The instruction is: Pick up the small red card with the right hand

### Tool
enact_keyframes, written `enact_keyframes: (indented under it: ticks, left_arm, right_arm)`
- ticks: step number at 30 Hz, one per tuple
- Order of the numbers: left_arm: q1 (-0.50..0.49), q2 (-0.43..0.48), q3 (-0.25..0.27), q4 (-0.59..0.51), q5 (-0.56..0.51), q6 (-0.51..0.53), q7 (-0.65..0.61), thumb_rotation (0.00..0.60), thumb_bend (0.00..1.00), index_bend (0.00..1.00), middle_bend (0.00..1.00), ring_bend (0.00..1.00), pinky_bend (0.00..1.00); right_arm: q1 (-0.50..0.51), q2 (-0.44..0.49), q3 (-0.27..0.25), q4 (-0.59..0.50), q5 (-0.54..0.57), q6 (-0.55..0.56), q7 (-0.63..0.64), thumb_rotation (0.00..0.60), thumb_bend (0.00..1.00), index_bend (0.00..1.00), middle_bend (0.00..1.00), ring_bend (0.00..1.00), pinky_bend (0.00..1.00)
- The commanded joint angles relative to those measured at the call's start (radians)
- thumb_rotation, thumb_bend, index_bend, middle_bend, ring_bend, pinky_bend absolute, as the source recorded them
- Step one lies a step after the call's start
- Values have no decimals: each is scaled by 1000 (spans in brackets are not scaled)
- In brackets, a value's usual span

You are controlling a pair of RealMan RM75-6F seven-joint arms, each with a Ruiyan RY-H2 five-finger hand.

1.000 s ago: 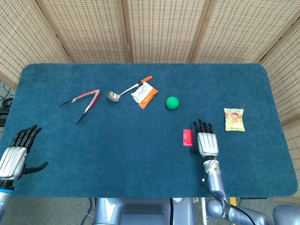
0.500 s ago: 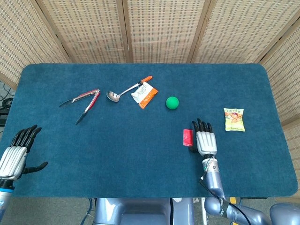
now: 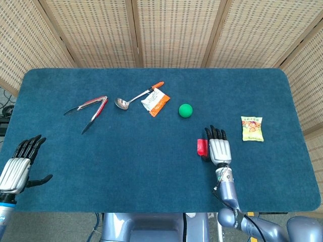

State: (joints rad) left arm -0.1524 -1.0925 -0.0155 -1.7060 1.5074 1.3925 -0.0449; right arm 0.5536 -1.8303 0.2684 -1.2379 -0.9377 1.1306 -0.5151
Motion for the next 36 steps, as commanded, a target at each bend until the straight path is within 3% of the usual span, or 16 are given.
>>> enact_keyframes:
  ticks: [1,5,12,23,36]
  left_arm:
    - [0,0,0,0,0,1,-1,600,183,0,0,0,0]
    - [0,0,1,0,1,-1,0,600,183,0,0,0,0]
    - [0,1,3,-3,5,2,1,600,184,0,0,0,0]
    - [-1,1,2,-1,4,1,-2,600,184,0,0,0,0]
    - [-1,2,2,-1,4,1,-4,600,184,0,0,0,0]
  right_arm:
    - [2,-2,2,4,2,-3,3,600,227,63,0,0,0]
    - [1,-4,-1,12,-10,5,13,600,223,298,0,0,0]
    - [-1,-9,-4,23,-29,20,25,600,229,505,2,0,0]
    - [3,-6,-2,15,-20,9,11,600,236,547,21,0,0]
    - [13,-7,3,19,-12,-3,7,600,337,547,21,0,0]
